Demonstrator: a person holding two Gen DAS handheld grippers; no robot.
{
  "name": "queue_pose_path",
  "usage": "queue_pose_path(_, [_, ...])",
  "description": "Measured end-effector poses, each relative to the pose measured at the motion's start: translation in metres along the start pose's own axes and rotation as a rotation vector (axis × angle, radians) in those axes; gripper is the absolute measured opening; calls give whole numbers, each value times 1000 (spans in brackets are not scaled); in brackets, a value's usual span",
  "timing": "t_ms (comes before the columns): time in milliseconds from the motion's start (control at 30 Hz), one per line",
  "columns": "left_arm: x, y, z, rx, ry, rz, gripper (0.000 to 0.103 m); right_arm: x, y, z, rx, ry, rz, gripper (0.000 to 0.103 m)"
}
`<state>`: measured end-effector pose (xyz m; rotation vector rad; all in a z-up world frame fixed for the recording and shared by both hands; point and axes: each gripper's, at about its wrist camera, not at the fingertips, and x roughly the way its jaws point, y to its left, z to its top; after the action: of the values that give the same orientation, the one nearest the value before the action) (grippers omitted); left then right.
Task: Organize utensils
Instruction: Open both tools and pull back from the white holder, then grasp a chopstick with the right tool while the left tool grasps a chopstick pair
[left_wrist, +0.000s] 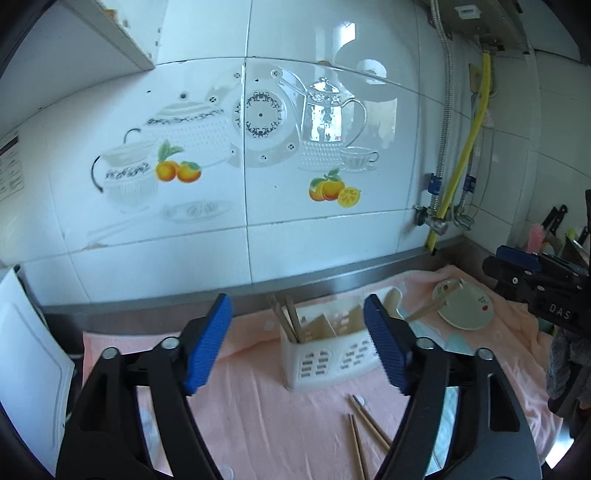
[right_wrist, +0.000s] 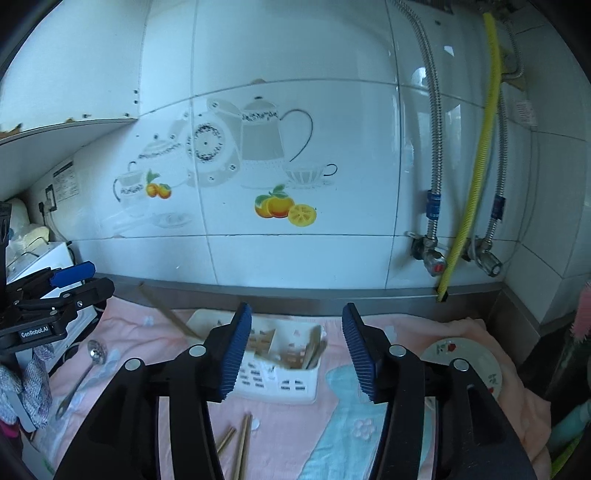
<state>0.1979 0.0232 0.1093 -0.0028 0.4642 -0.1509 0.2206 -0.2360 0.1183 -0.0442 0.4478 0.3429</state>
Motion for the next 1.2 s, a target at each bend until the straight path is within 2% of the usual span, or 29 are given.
queue_pose_path(33, [-4,0,-5,-4,5,3,81,-5,2,-5,-2,0,1,52])
queue_pose_path(133, [-17,2,-20,-28,21,-15,82,-19,9,-23,-6,5,12,54])
queue_pose_path(233, [-30,2,-39,-36,29,0,92,-30,15,-45,-6,23,25,62])
queue_pose_path(367, [-48,2,-66,-47,27,3,94,-38,21,-80,6,61,51,63])
queue_pose_path(733, [-74,6,-129,-82,39,75,98,-34,28,-173,19,174,21,63])
queue_pose_path(933, [-74,8,-160,-94,82,122,98,-27,35,-215,18,231,11,63])
queue_pose_path(1200, [-71,15,-180,-91,124,166,98,-7,49,-242,-5,295,16,55])
